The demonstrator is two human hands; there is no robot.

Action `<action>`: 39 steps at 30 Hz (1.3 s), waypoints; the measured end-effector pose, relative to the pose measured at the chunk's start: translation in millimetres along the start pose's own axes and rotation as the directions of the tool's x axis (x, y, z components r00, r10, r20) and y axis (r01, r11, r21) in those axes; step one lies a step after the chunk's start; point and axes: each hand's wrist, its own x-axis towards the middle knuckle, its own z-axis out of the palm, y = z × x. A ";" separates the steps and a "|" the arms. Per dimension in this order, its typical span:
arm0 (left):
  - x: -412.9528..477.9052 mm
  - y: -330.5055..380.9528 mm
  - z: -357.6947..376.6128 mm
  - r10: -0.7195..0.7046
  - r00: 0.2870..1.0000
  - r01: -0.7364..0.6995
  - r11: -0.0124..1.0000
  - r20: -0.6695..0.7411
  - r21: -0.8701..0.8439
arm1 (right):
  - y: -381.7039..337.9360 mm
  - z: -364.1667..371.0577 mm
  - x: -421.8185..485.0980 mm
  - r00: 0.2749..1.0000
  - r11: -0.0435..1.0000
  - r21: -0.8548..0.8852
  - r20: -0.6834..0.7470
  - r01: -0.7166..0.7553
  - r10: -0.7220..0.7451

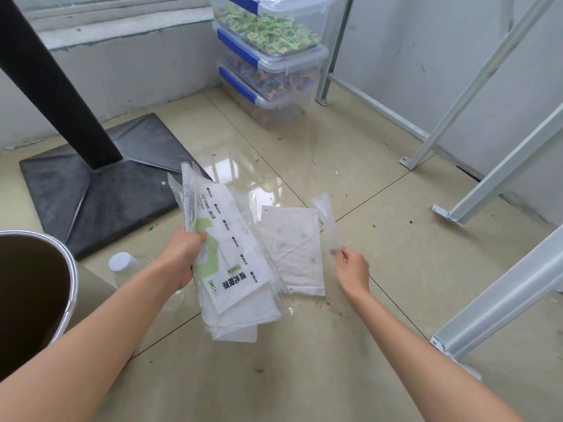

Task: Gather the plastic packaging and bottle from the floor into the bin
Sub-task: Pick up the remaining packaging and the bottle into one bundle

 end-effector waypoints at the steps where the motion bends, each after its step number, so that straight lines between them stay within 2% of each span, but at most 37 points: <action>1: -4.1 -0.2 1.4 0.008 1.000 -0.008 1.000 0.002 -0.004 | -20.6 0.1 -12.4 0.999 0.997 0.066 -0.006 0.050 -0.050; 4: -16.1 -3.7 7.4 0.035 0.999 -0.034 0.999 0.019 -0.023 | -77.7 5.5 -53.6 0.971 0.955 0.193 0.034 0.227 -0.238; 7: -23.9 -8.9 12.8 0.070 0.996 -0.062 0.991 0.062 -0.117 | -118.1 27.0 -97.8 0.855 0.891 0.221 0.267 0.396 -0.446; 9: -31.3 -9.6 16.4 0.107 0.989 -0.086 0.977 0.098 -0.196 | -133.0 44.5 -124.5 0.769 0.889 0.123 0.459 0.441 -0.445; 10: -33.8 -10.2 16.4 0.102 0.988 -0.074 0.972 0.115 -0.222 | -136.3 51.0 -134.0 0.760 0.895 0.046 0.510 0.444 -0.404; 13: -38.8 -13.9 7.0 0.030 0.980 0.034 0.949 0.196 -0.314 | -135.4 58.9 -147.6 0.763 0.900 -0.058 0.557 0.431 -0.329; 15: -41.4 -17.3 0.5 0.055 0.978 0.004 0.959 0.200 -0.284 | -134.2 62.0 -149.9 0.748 0.905 -0.055 0.584 0.422 -0.314; 17: -40.0 -22.5 -1.2 0.110 0.992 -0.098 0.980 0.058 -0.173 | -130.9 71.1 -147.2 0.718 0.921 0.007 0.624 0.389 -0.308; 20: -33.6 -24.2 -3.9 0.148 0.975 -0.164 0.983 -0.163 -0.087 | -125.5 74.1 -137.7 0.659 0.930 0.231 0.658 0.285 -0.365; 21: -29.7 -23.0 -6.4 0.177 0.965 -0.191 0.980 -0.193 -0.054 | -122.8 71.2 -130.8 0.664 0.926 0.309 0.650 0.215 -0.371; 23: -21.8 -18.7 -12.4 0.237 0.948 -0.233 0.972 -0.215 0.044 | -112.2 63.9 -111.8 0.745 0.922 0.366 0.579 0.125 -0.331; 26: -9.4 -12.2 -23.3 0.307 0.923 -0.267 0.946 -0.234 0.186 | -79.0 62.2 -79.8 0.899 0.974 0.165 0.385 0.158 -0.211; 28: -3.8 -9.4 -28.6 0.352 0.913 -0.293 0.918 -0.206 0.268 | -53.2 62.2 -62.7 0.925 0.976 -0.056 0.336 0.209 -0.178; 32: 6.4 -13.6 -32.5 0.380 0.915 -0.293 0.859 -0.139 0.421 | -9.9 73.2 -43.3 0.906 0.859 -0.408 0.402 0.309 -0.135; 36: 13.1 -22.5 -29.1 0.351 0.932 -0.273 0.849 -0.096 0.452 | 12.7 96.7 -43.1 0.853 0.705 -0.565 0.511 0.429 -0.109; 39: 15.7 -25.3 -28.2 0.315 0.945 -0.255 0.875 -0.084 0.411 | 17.3 104.4 -43.6 0.838 0.555 -0.653 0.521 0.515 -0.164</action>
